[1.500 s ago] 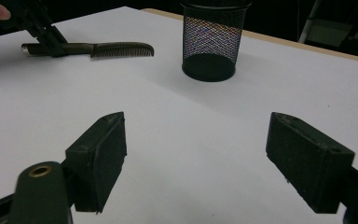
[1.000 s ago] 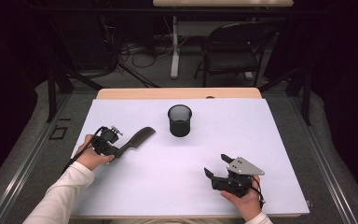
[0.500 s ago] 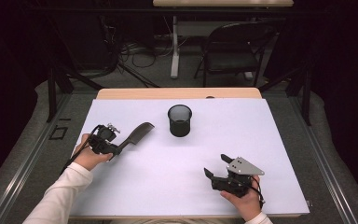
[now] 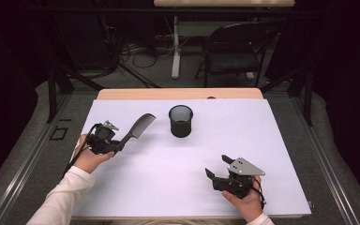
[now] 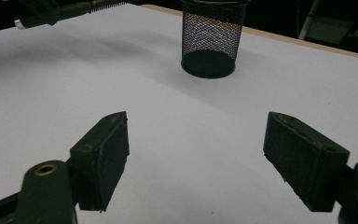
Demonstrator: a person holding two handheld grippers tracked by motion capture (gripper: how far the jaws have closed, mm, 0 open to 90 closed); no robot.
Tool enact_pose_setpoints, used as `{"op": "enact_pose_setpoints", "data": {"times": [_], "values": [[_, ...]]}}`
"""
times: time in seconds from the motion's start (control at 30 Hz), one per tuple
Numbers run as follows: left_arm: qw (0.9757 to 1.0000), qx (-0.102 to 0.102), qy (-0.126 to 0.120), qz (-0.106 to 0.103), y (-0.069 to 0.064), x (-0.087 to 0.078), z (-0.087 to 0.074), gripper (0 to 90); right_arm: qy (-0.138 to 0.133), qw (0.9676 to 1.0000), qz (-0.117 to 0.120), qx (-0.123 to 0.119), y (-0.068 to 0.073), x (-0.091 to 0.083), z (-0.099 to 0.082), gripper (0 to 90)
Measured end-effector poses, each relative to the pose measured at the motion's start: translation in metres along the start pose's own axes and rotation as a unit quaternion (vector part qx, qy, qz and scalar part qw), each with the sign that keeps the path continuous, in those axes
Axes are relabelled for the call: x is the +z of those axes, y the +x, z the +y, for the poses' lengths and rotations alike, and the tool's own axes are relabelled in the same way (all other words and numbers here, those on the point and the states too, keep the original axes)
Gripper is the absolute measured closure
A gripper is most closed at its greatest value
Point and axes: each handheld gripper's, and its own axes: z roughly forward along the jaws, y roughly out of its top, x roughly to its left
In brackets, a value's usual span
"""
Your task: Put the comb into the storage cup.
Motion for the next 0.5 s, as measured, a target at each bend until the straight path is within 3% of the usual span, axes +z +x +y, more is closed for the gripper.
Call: {"op": "enact_pose_setpoints", "data": {"times": [0.5], "values": [[0.9974,-0.009,-0.071,-0.004,-0.018,-0.015,0.003,72.3,0.005,1.0000,-0.002,0.001,0.000,0.001,-0.001,21.9]]}}
